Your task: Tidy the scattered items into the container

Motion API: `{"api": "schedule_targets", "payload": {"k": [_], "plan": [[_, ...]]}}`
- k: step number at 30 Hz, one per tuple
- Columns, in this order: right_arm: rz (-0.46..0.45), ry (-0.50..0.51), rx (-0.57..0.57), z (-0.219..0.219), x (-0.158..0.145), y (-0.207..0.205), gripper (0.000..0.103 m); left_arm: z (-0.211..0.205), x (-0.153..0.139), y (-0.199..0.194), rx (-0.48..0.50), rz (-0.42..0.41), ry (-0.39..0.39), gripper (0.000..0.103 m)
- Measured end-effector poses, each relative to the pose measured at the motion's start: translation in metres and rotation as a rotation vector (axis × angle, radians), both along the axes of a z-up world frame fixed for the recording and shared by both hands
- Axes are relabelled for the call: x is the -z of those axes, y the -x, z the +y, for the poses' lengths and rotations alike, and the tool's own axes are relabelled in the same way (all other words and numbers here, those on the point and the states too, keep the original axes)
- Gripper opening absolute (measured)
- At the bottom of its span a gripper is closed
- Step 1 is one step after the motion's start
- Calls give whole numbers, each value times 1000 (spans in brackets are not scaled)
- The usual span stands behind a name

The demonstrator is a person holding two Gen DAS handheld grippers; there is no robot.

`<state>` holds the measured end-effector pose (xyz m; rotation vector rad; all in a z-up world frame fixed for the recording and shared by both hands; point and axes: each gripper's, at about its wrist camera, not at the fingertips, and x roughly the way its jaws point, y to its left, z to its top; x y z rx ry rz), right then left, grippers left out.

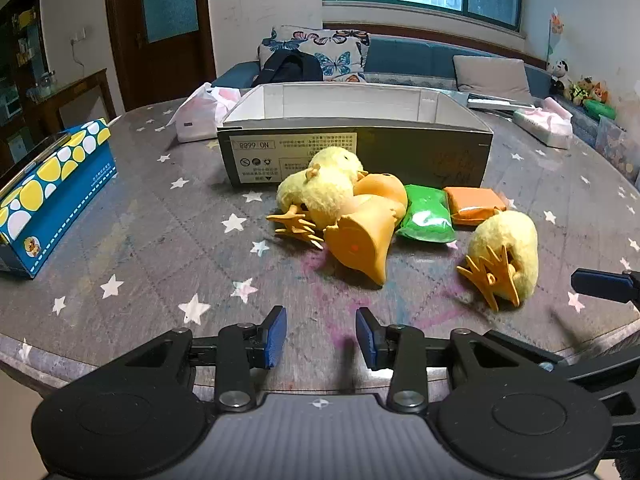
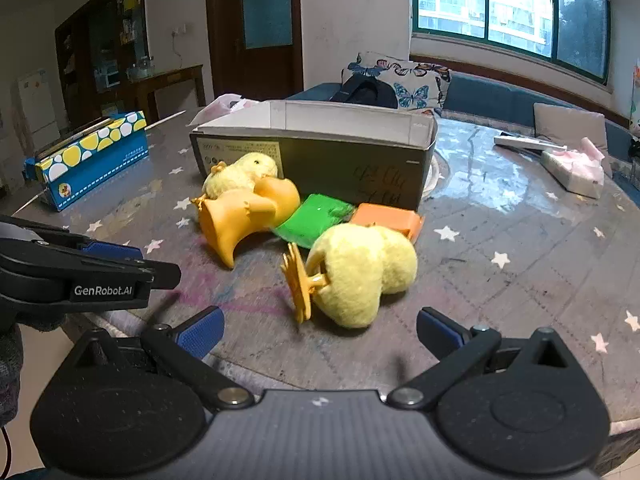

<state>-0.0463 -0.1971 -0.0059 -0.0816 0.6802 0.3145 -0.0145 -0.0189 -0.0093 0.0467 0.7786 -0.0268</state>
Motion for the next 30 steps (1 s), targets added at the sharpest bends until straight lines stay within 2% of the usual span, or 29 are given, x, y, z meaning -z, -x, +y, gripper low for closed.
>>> {"api": "schedule_targets", "payload": {"k": [30], "plan": [[44,12,14,0,8,-2,103,-10,7,0,7,25,-27,41]]}}
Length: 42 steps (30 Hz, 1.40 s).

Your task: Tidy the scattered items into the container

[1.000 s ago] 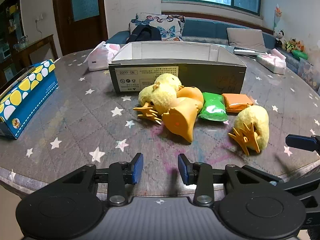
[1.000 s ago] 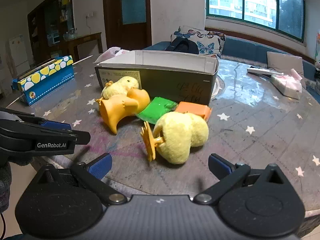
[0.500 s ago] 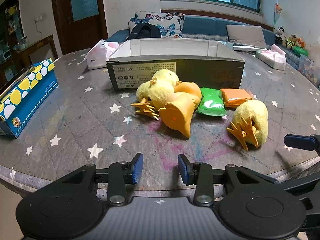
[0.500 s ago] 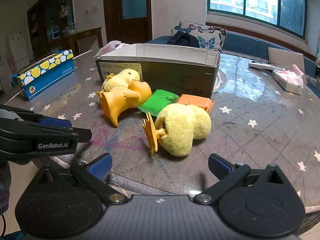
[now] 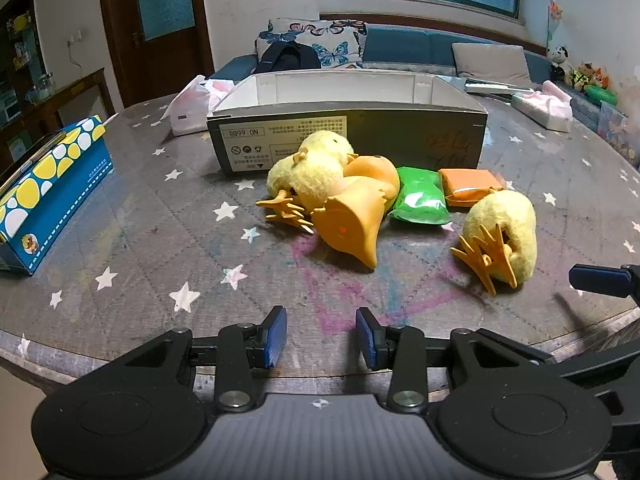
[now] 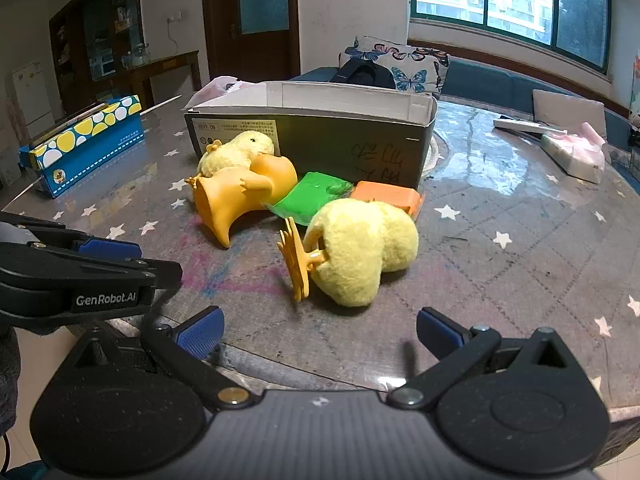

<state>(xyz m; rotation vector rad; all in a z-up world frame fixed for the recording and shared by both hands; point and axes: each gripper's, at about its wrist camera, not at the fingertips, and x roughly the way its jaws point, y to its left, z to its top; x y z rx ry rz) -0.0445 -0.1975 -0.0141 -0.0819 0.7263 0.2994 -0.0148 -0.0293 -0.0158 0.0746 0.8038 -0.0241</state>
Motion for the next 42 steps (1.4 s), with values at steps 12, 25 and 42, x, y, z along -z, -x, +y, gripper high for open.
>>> {"api": "schedule_targets", "payload": {"k": [12,25,42], "plan": [[9,1,-1,1,2,-3,103,-2,-1,-2,6,2,2,41],[15,3,-3,1,4,-7,103,-4,1,-8,11,17,5,41],[24,-1,-4,1,6,-12,103,-6,2,-15,6,29,10,41]]}}
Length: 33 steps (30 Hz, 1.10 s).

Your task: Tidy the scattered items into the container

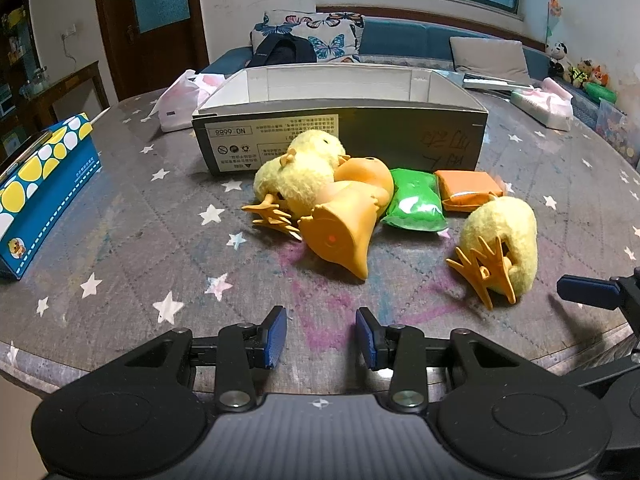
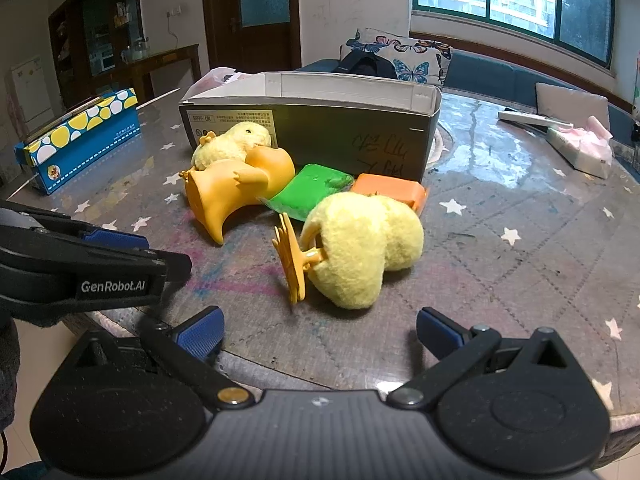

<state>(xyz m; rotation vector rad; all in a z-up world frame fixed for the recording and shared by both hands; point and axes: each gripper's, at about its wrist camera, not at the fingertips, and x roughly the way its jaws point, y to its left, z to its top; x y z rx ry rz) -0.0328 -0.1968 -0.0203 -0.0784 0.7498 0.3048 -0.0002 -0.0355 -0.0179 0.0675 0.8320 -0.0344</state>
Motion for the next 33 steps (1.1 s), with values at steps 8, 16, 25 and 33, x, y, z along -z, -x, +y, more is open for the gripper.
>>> {"api": "schedule_targets", "payload": {"k": [8,16,25,33], "plan": [[-3,-5,-2,0,-1,0,103,-2,0,-2,12,2,2,41],[-3,-15,-1,-3,-1,-3,103,-3,0,-5,13,9,2,41],[1,-15,3,-5,0,-8,103,-3,-2,-10,29,16,21,41],[-7,-28,10,-11,0,-15,103,-1,-9,-17,62,19,41,41]]}}
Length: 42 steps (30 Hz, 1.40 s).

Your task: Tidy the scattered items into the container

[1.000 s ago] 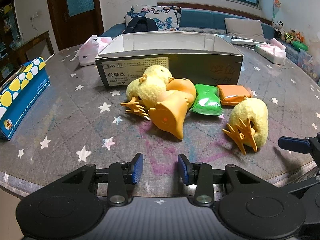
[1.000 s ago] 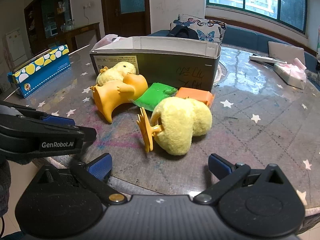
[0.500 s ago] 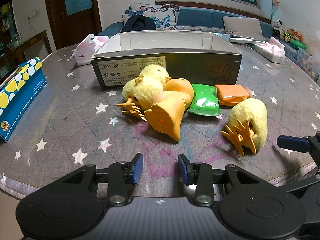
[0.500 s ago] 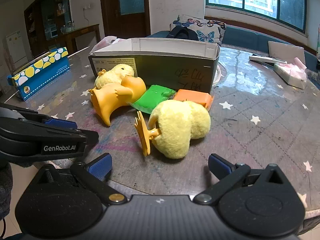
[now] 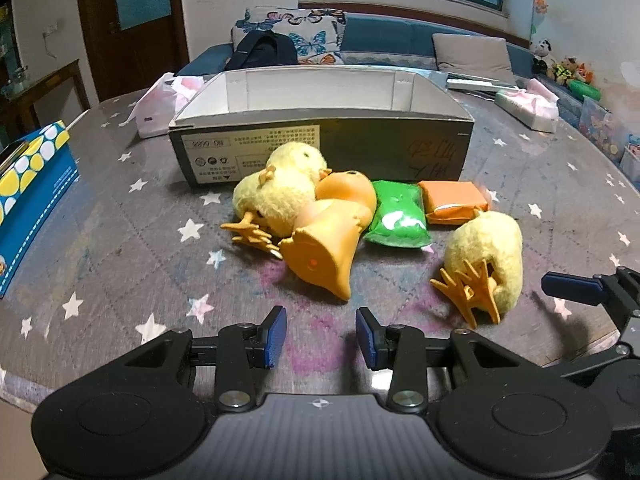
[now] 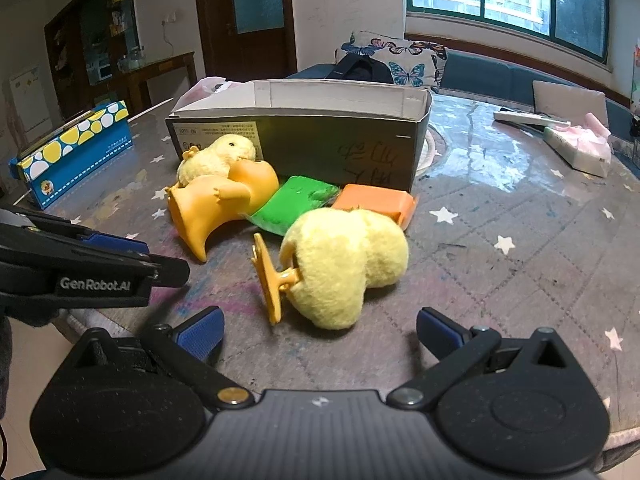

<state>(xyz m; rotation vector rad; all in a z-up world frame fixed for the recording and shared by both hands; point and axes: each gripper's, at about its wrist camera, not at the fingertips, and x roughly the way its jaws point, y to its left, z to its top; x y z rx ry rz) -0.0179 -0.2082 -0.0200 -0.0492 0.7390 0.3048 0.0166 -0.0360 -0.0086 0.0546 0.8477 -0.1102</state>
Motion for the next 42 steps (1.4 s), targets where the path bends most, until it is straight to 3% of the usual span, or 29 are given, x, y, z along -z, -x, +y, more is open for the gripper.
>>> {"api": "schedule_targets", "payload": {"k": [16,25,29,32,39,42], "plan": [[-7,-32,-14,-10,-4,-18,102,-13,-36,-26,182,-9,144,41],[12,-18,-7,-20,-3,-21,92,-32,-30,-48,303,82,206,41],[8,-1,7,-32,-9,-17,92,-36,-26,-59,323,118,237,41],[12,-52,0,-39,-15,-17,92,-40,-25,-66,331,130,257,41],[11,-78,-21,-28,-17,-29,91,-46,-27,-77,366,161,291,41],[12,-57,-5,-24,-14,-32,85,-46,-27,-80,383,178,326,41]]}}
